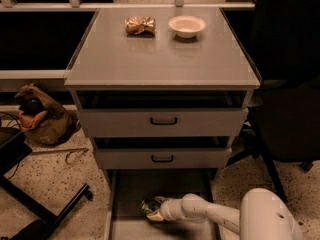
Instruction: Place green can into bottom drawer
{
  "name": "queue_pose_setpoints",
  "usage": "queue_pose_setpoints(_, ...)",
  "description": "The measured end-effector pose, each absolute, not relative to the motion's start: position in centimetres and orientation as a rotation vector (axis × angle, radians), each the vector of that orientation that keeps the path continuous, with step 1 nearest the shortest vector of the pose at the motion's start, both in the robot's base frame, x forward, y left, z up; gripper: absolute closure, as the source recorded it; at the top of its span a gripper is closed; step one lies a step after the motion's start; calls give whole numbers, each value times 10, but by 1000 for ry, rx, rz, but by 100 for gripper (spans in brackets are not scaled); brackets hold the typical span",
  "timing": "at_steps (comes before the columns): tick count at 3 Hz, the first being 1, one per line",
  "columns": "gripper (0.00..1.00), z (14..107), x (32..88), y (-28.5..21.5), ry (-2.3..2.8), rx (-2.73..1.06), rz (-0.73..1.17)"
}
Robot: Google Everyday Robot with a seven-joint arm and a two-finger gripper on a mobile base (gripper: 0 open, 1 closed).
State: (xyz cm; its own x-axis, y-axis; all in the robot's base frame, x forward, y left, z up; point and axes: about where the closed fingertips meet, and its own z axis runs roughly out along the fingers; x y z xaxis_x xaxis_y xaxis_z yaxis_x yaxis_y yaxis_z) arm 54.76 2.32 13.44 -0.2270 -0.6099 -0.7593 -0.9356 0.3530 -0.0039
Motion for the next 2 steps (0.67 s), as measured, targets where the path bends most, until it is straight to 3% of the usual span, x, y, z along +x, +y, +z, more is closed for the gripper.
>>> queue_pose_setpoints(1, 0, 134, 548, 23, 1939, -1344, 614)
queue_pose_setpoints(2, 0, 134, 548, 23, 1939, -1344, 614)
